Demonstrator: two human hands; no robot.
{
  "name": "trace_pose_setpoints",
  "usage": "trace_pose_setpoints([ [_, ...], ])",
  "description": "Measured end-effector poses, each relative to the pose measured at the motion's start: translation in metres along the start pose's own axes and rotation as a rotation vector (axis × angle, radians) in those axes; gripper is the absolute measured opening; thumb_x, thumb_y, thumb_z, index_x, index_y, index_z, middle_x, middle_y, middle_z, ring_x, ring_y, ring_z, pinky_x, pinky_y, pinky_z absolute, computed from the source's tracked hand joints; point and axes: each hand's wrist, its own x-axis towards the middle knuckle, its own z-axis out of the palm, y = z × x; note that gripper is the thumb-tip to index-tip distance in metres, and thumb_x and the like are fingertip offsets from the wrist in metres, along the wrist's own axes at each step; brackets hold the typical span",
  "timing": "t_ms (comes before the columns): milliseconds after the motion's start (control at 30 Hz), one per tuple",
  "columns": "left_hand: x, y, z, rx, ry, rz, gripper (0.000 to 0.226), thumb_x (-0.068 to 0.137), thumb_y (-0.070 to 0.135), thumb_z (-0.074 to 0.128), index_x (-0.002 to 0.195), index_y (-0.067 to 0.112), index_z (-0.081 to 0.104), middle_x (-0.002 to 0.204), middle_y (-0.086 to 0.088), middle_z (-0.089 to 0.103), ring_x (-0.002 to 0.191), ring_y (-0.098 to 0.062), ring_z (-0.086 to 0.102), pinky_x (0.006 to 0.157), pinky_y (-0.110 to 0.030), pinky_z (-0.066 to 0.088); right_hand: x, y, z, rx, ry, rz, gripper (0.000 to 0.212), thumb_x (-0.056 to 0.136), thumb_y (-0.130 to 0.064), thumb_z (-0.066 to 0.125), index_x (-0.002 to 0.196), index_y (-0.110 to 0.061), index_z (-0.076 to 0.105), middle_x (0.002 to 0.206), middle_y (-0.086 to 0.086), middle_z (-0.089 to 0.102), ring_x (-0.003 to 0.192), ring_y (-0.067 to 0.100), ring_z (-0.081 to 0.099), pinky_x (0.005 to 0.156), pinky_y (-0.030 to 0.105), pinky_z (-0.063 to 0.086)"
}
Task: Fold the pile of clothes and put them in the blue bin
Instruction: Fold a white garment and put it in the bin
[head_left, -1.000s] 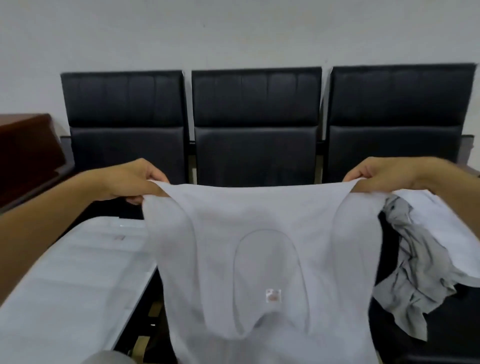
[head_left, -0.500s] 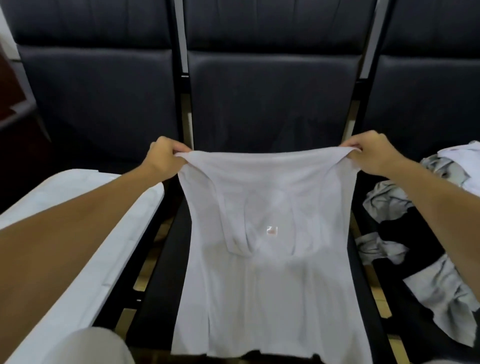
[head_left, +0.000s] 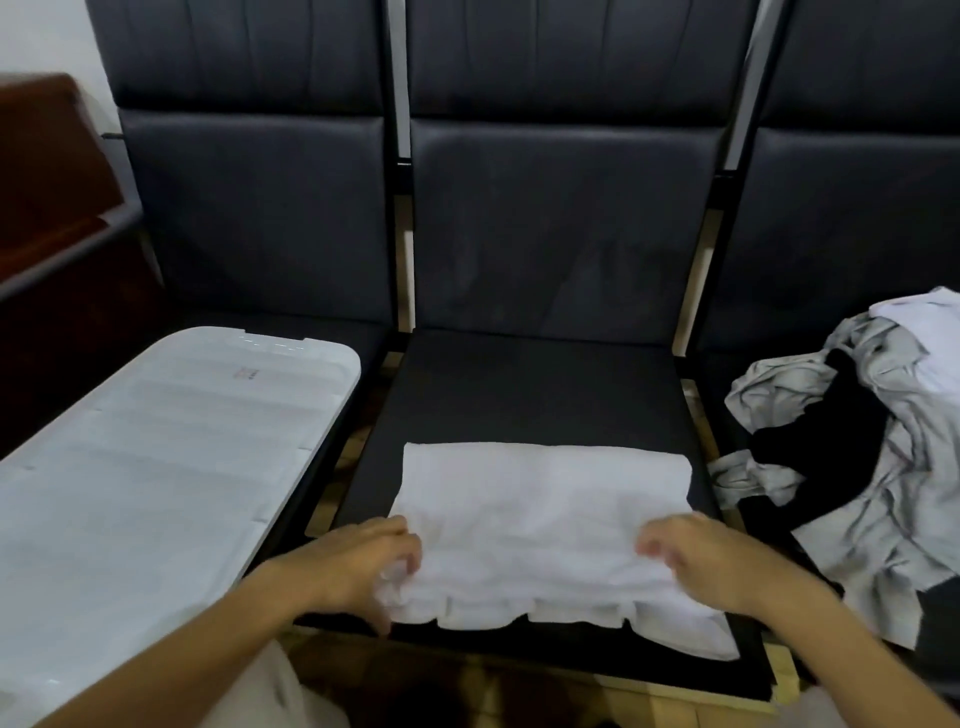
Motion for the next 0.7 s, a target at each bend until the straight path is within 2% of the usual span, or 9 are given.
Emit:
trace_pose_setpoints([
  [100, 0.006, 0.017, 0.012, 0.267, 0.050, 0.040, 0.054, 0.077, 0.033, 0.077, 0.117, 0.026, 0.042, 0.120, 0.006, 0.039, 0.102, -0.013, 0.038, 0.075, -0.029, 0.033, 0.013, -0.063, 0.016, 0.069, 0.188, -0.149, 0.043, 0.094, -0.013, 0.047, 0.132, -0.032, 0.053, 0.133, -0.007, 0.054, 0.126, 0.014, 0.050, 0.102, 0.027, 0.042],
  [233, 0.005, 0.020, 0.009, 0.189, 0.144, 0.111, 0.013, 0.086, 0.029, 0.062, 0.088, 0.028, 0.049, 0.090, 0.012, 0.043, 0.094, -0.011, 0.043, 0.076, -0.028, 0.035, 0.013, -0.147, 0.045, 0.087, 0.170, -0.377, 0.061, 0.089, -0.044, 0.061, 0.144, -0.028, 0.040, 0.143, -0.005, 0.044, 0.130, 0.018, 0.041, 0.111, 0.033, 0.030],
  [333, 0.000, 0.029, 0.002, 0.080, 0.349, 0.165, 0.009, 0.086, 0.025, 0.052, 0.079, 0.028, 0.048, 0.077, 0.016, 0.044, 0.081, -0.001, 0.041, 0.083, -0.024, 0.039, 0.020, -0.184, 0.064, 0.168, 0.204, -0.429, 0.060, 0.081, -0.053, 0.066, 0.133, -0.038, 0.041, 0.130, -0.007, 0.052, 0.115, 0.015, 0.049, 0.102, 0.035, 0.038],
  [400, -0.004, 0.038, -0.002, -0.209, 0.481, 0.153, 0.013, 0.084, 0.020, 0.059, 0.077, 0.026, 0.051, 0.070, 0.015, 0.051, 0.072, -0.001, 0.048, 0.072, -0.021, 0.042, 0.026, -0.196, 0.056, 0.339, 0.363, -0.337, 0.029, 0.089, -0.040, 0.062, 0.116, -0.029, 0.056, 0.112, -0.005, 0.062, 0.100, 0.015, 0.058, 0.091, 0.033, 0.048],
  [433, -0.006, 0.040, -0.003, -0.415, 0.507, 0.145, 0.014, 0.084, 0.018, 0.065, 0.079, 0.026, 0.054, 0.072, 0.014, 0.056, 0.071, -0.002, 0.052, 0.066, -0.019, 0.043, 0.030, -0.197, 0.050, 0.403, 0.408, -0.257, 0.015, 0.092, -0.033, 0.057, 0.103, -0.025, 0.062, 0.101, -0.005, 0.066, 0.091, 0.015, 0.061, 0.084, 0.033, 0.052],
  [500, -0.007, 0.037, -0.008, -0.626, 0.500, 0.137, 0.028, 0.081, 0.023, 0.075, 0.100, 0.035, 0.058, 0.095, 0.017, 0.061, 0.088, -0.001, 0.058, 0.076, -0.015, 0.046, 0.034, -0.193, 0.037, 0.567, 0.445, -0.137, 0.018, 0.093, -0.033, 0.053, 0.089, -0.023, 0.068, 0.085, -0.006, 0.069, 0.078, 0.012, 0.064, 0.071, 0.032, 0.055],
  [600, 0.011, 0.025, -0.012, -0.297, 0.397, 0.043, 0.055, 0.075, 0.057, 0.067, 0.125, 0.045, 0.048, 0.123, 0.025, 0.046, 0.118, 0.001, 0.042, 0.103, -0.024, 0.033, 0.024, -0.182, 0.014, 0.901, 0.476, -0.096, 0.036, 0.096, -0.044, 0.050, 0.071, -0.023, 0.065, 0.065, -0.007, 0.065, 0.064, 0.006, 0.061, 0.060, 0.022, 0.051],
  [633, 0.020, 0.022, -0.015, -0.185, 0.403, 0.000, 0.056, 0.072, 0.063, 0.058, 0.123, 0.042, 0.053, 0.124, 0.022, 0.048, 0.119, -0.003, 0.044, 0.105, -0.029, 0.033, 0.017, -0.176, 0.006, 0.967, 0.474, -0.117, 0.036, 0.098, -0.042, 0.050, 0.069, -0.023, 0.063, 0.062, -0.009, 0.063, 0.062, 0.004, 0.060, 0.057, 0.018, 0.047],
  [700, 0.038, 0.020, -0.027, -0.327, 0.479, -0.045, 0.045, 0.070, 0.061, 0.052, 0.100, 0.032, 0.067, 0.106, 0.012, 0.064, 0.104, -0.012, 0.060, 0.097, -0.041, 0.046, 0.004, -0.161, -0.006, 1.055, 0.463, -0.116, 0.039, 0.101, -0.035, 0.051, 0.063, -0.026, 0.053, 0.051, -0.017, 0.055, 0.052, -0.002, 0.053, 0.050, 0.011, 0.038],
])
